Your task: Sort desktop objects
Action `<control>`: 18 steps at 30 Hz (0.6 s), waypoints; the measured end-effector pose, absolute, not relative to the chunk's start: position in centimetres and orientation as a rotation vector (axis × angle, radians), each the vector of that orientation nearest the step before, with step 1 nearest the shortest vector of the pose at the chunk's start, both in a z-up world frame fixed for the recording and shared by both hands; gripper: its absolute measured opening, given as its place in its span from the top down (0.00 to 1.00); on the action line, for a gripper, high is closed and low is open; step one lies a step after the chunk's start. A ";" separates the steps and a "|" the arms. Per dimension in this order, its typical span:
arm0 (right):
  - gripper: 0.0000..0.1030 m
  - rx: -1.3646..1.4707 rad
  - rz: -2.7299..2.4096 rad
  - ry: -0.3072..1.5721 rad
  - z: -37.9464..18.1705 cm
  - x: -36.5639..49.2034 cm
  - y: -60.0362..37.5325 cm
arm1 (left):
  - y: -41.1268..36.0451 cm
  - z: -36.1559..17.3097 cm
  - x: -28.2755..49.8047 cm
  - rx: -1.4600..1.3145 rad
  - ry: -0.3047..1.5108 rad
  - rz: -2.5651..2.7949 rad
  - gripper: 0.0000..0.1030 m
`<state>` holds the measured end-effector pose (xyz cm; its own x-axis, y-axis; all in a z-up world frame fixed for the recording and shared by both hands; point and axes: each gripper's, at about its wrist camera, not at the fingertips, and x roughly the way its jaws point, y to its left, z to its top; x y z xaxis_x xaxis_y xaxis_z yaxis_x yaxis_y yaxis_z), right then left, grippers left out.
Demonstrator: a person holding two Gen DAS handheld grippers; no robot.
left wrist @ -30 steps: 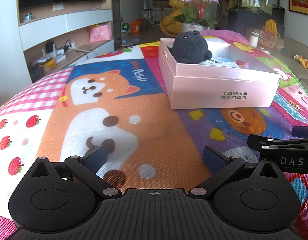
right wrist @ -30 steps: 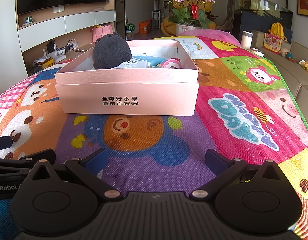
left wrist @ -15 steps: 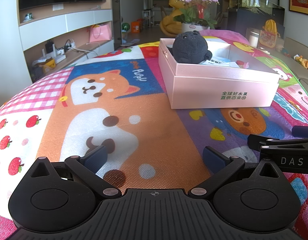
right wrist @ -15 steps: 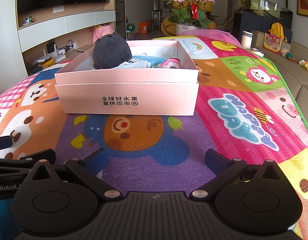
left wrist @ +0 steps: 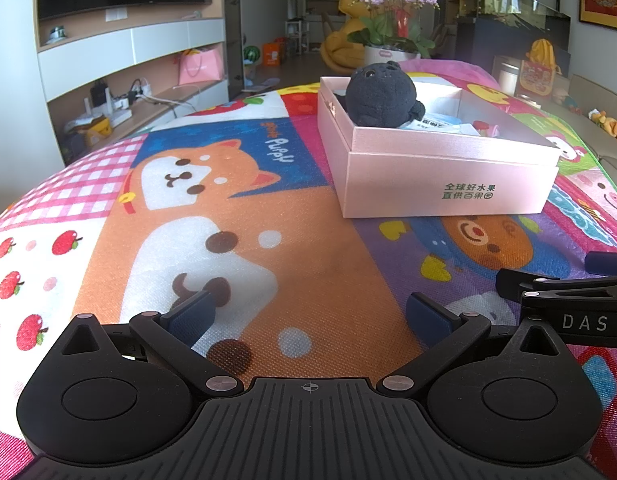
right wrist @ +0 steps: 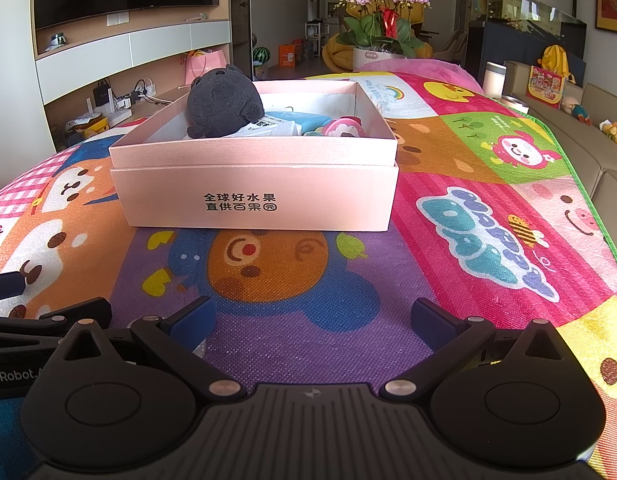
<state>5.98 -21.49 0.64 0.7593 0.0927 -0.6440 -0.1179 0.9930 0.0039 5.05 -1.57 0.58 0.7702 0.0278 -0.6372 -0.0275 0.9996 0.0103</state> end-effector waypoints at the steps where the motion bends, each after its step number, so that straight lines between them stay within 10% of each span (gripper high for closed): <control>1: 0.00 -0.038 0.115 0.699 0.6 6.0 -21.5 | -1.6 0.6 5.0 0.000 0.691 0.030 0.00; 18: 0.00 -0.038 0.115 0.699 0.6 5.9 -21.6 | -1.6 0.5 5.2 -0.003 0.692 0.028 0.00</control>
